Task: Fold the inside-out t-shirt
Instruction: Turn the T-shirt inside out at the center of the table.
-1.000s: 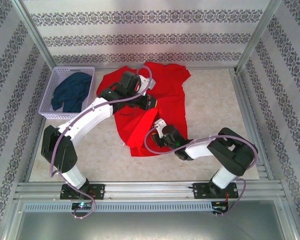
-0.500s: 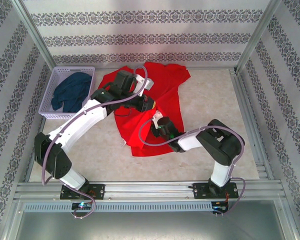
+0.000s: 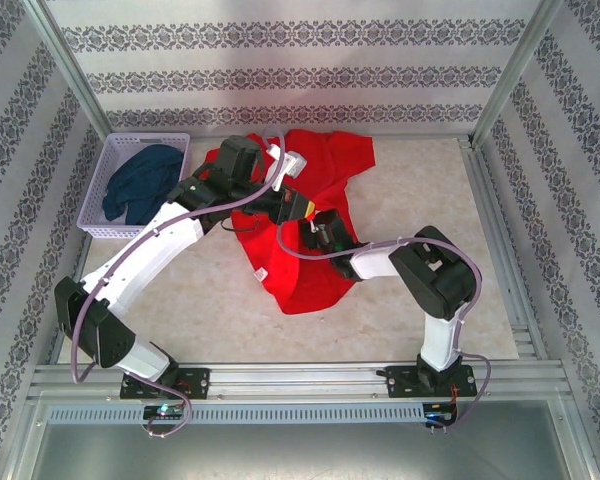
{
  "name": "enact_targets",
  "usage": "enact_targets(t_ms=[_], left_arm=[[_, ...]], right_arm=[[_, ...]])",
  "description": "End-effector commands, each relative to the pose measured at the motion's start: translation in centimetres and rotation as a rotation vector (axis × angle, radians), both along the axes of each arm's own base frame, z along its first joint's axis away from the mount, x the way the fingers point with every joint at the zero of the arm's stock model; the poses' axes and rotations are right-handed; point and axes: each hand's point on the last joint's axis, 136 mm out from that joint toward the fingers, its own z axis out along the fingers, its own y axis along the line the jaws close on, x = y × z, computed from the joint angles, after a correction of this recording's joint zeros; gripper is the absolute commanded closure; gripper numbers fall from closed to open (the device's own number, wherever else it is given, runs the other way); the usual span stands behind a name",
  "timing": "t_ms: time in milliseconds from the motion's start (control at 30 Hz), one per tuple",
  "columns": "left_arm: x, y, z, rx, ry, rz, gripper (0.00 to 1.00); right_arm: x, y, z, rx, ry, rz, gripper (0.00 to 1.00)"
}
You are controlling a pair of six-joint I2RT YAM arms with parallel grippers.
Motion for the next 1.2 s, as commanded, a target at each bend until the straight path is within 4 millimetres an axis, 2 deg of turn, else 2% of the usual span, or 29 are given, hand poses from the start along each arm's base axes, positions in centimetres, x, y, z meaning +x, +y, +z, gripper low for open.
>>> enact_targets(t_ms=[0,200,333,467,633,733,833,967,1067,1167], left_arm=[[-1.8,-0.1,5.8,-0.128,-0.132,-0.076,1.00],[-2.9,0.3,8.9,-0.195,-0.225,-0.096,1.00],[-2.9,1.2,10.4,-0.183,-0.296,-0.053,1.00],[-1.4,2.6,9.3,-0.077,-0.333,0.050,1.00],[0.9,4.5,6.0,0.060,-0.329,0.186,1.00],[1.2,4.8,5.5,0.077,-0.323,0.205,1.00],[0.0,3.9,6.5,0.009,-0.330,0.139,1.00],[-1.9,2.6,9.1,-0.125,-0.335,0.037,1.00],[-2.5,2.2,11.4,-0.200,-0.344,0.015,1.00],[-2.2,2.2,12.9,-0.227,-0.366,0.037,1.00]], right_arm=[[0.8,-0.1,-0.7,0.030,0.056,-0.018,0.68],[1.9,-0.1,-0.5,-0.067,0.090,-0.004,0.58],[2.3,-1.3,-0.8,-0.116,0.136,-0.029,0.55],[1.5,-1.4,0.0,-0.022,0.175,0.053,0.52],[-1.1,-0.2,2.4,0.093,0.166,0.233,0.49],[-1.8,-0.7,2.3,0.117,0.180,0.236,0.48],[-1.0,-1.6,0.9,0.094,0.221,0.163,0.49],[-0.1,-0.9,-0.9,-0.043,0.244,0.104,0.49],[0.3,-0.3,-2.0,-0.133,0.245,0.088,0.49],[0.5,0.5,-2.8,-0.160,0.250,0.103,0.49]])
